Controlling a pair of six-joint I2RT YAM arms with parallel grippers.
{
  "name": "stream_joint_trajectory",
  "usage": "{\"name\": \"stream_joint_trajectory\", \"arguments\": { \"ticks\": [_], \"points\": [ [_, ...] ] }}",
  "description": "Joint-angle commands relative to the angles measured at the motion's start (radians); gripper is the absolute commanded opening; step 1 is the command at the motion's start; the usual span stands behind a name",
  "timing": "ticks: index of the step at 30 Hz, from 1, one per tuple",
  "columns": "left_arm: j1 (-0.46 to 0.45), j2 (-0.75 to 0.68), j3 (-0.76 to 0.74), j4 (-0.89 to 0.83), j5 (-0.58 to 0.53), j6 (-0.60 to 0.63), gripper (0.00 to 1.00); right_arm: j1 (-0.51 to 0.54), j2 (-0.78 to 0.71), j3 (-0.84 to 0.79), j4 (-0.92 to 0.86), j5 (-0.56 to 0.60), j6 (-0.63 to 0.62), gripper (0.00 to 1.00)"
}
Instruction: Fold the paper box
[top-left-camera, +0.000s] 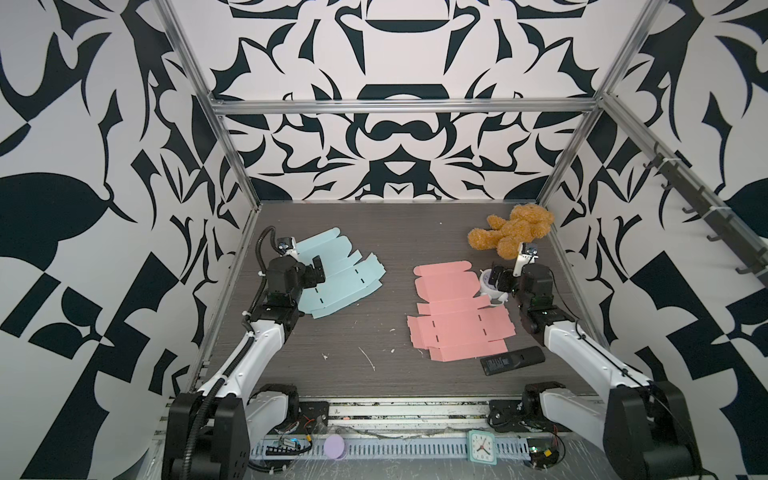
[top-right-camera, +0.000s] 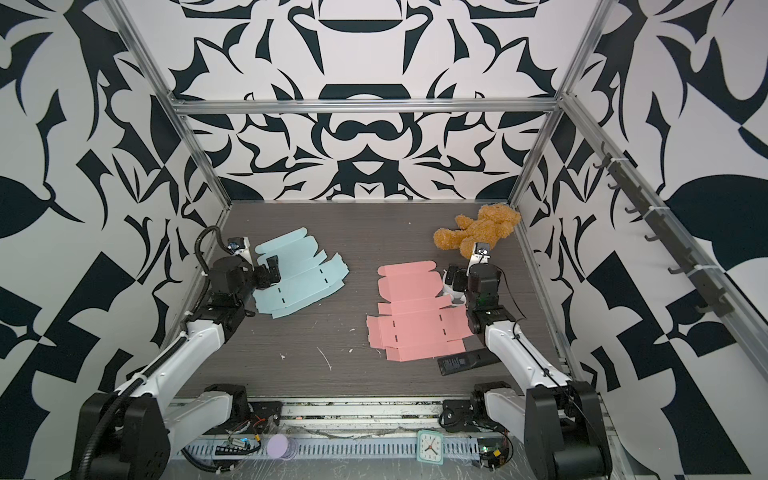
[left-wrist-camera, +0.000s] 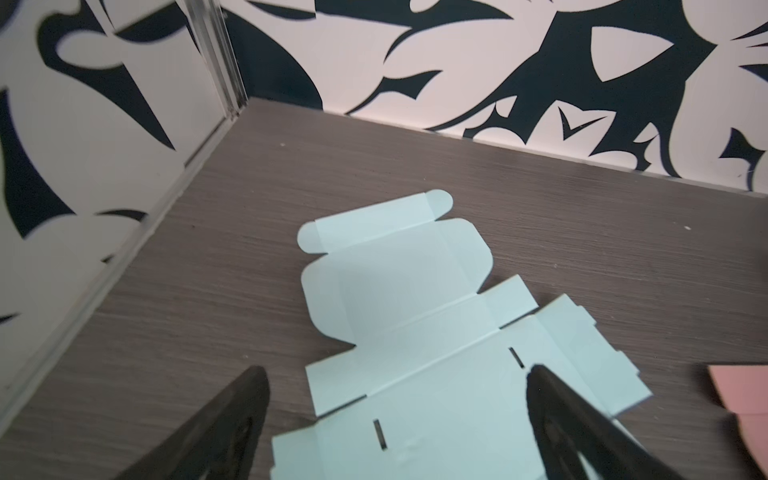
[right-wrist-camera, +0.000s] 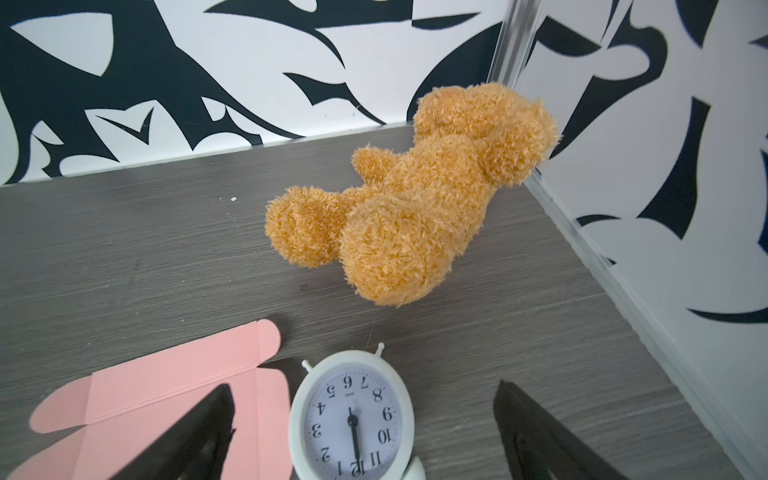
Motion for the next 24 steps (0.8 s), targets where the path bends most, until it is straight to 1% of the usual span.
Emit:
{"name": "stream_joint_trajectory", "arguments": {
  "ticks": [1, 3, 5, 7, 9, 15, 18, 20, 24],
  "points": [
    [-0.027, 0.037, 0.081, -0.31, 0.12, -0.158, 0.99, 0.049, 0.031, 0.117, -0.296, -0.051, 0.1, 1.0],
    [-0.029, 0.066, 0.098, -0.341, 0.228, -0.187, 0.99, 0.12, 0.066, 0.181, -0.38, -0.058, 0.092, 1.0],
    [-0.034, 0.081, 0.094, -0.337, 0.337, -0.218, 0.99, 0.21, 0.099, 0.233, -0.435, -0.057, 0.084, 1.0],
    [-0.051, 0.09, 0.1, -0.355, 0.387, -0.223, 0.99, 0.283, 0.136, 0.274, -0.473, -0.073, 0.091, 1.0],
    [-0.069, 0.092, 0.106, -0.383, 0.392, -0.223, 0.99, 0.334, 0.171, 0.302, -0.49, -0.108, 0.105, 1.0],
    [-0.072, 0.141, 0.119, -0.43, 0.451, -0.21, 0.99, 0.454, 0.278, 0.385, -0.503, -0.223, 0.142, 1.0],
    [-0.08, 0.168, 0.114, -0.431, 0.472, -0.209, 0.99, 0.524, 0.329, 0.432, -0.521, -0.239, 0.146, 1.0],
    [-0.089, 0.178, 0.108, -0.439, 0.462, -0.202, 0.99, 0.564, 0.356, 0.446, -0.516, -0.25, 0.148, 1.0],
    [-0.089, 0.223, 0.094, -0.446, 0.429, -0.189, 0.99, 0.598, 0.407, 0.456, -0.476, -0.318, 0.18, 1.0]
  ]
}}
